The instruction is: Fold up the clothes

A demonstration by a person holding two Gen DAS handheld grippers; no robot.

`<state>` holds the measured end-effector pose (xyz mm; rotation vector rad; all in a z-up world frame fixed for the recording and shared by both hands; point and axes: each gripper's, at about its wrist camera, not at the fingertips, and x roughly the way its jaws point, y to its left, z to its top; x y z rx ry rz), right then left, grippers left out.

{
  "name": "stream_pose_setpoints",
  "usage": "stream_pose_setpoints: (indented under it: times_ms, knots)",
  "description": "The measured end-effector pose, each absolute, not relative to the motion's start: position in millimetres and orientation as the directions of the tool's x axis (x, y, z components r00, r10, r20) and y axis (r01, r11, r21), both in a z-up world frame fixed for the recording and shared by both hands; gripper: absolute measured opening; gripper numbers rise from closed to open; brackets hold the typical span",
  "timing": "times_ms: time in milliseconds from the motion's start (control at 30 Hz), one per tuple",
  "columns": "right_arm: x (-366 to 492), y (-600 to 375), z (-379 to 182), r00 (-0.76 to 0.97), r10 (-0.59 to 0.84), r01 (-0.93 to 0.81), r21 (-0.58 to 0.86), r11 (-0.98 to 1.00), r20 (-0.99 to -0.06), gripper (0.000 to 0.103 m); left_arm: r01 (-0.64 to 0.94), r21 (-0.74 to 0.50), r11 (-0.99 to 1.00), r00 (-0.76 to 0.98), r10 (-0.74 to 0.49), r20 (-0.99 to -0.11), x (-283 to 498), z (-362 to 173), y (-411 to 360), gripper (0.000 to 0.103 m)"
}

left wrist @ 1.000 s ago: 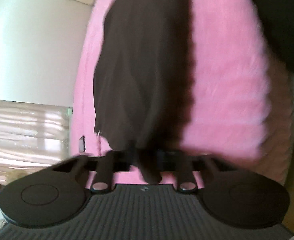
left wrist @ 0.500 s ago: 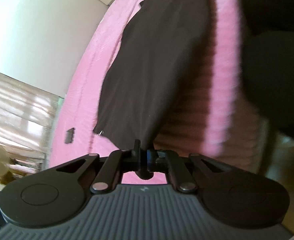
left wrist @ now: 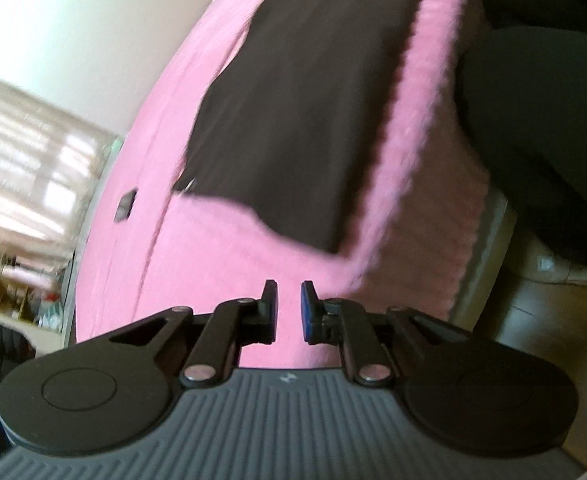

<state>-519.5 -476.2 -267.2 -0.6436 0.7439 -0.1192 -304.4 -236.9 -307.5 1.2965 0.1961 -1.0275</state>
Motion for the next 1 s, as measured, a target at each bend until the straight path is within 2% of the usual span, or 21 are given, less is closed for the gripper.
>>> stream_pose_setpoints:
  times_ms: [33, 67, 200, 300, 367, 467, 600, 633, 667, 700, 867, 1000]
  knots:
    - [-509, -462, -265, 0.755, -0.282, -0.146, -0.571, 0.808, -0.592, 0.077, 0.719, 0.693, -0.057, 0.577, -0.506, -0.641, -300, -304, -230, 0.011]
    - [-498, -449, -263, 0.771, -0.242, -0.173, -0.558, 0.811, -0.590, 0.085, 0.723, 0.690, -0.034, 0.586, -0.499, -0.639, -295, -300, -224, 0.011]
    - [-452, -397, -261, 0.805, -0.086, -0.289, -0.514, 0.807, -0.587, 0.084, 0.721, 0.692, 0.017, 0.612, -0.483, -0.626, -282, -297, -207, 0.011]
    - [-416, -361, -269, 0.792, 0.018, -0.391, -0.484, 0.783, -0.611, 0.065, 0.720, 0.693, 0.027, 0.613, -0.492, -0.618, -276, -296, -203, 0.012]
    - [-396, -342, -281, 0.769, 0.052, -0.448, -0.480, 0.754, -0.637, 0.063, 0.723, 0.690, 0.035, 0.609, -0.504, -0.613, -272, -293, -204, 0.013]
    - [-373, -323, -303, 0.741, 0.063, -0.502, -0.489, 0.714, -0.669, 0.046, 0.729, 0.683, 0.038, 0.595, -0.527, -0.607, -264, -291, -208, 0.016]
    - [-354, -324, -325, 0.748, 0.033, -0.483, -0.508, 0.713, -0.663, 0.038, 0.733, 0.680, 0.017, 0.572, -0.556, -0.603, -253, -294, -218, 0.026]
    - [-350, -326, -327, 0.746, 0.031, -0.480, -0.505, 0.717, -0.665, 0.032, 0.732, 0.681, 0.008, 0.567, -0.562, -0.602, -250, -294, -220, 0.029]
    - [-346, -327, -330, 0.744, 0.028, -0.478, -0.502, 0.721, -0.668, 0.022, 0.730, 0.684, -0.007, 0.558, -0.571, -0.601, -247, -295, -221, 0.032]
    - [-342, -329, -332, 0.742, 0.026, -0.476, -0.499, 0.724, -0.670, 0.004, 0.724, 0.689, -0.027, 0.549, -0.582, -0.600, -243, -295, -224, 0.033]
    - [-351, -359, -293, 0.808, 0.112, -0.373, -0.356, 0.857, -0.578, 0.004, 0.640, 0.752, -0.159, 0.513, -0.640, -0.572, -220, -304, -243, 0.049]
    - [-360, -389, -265, 0.848, 0.115, -0.285, -0.262, 0.922, -0.518, 0.004, 0.497, 0.811, -0.309, 0.475, -0.685, -0.553, -196, -319, -272, 0.050]
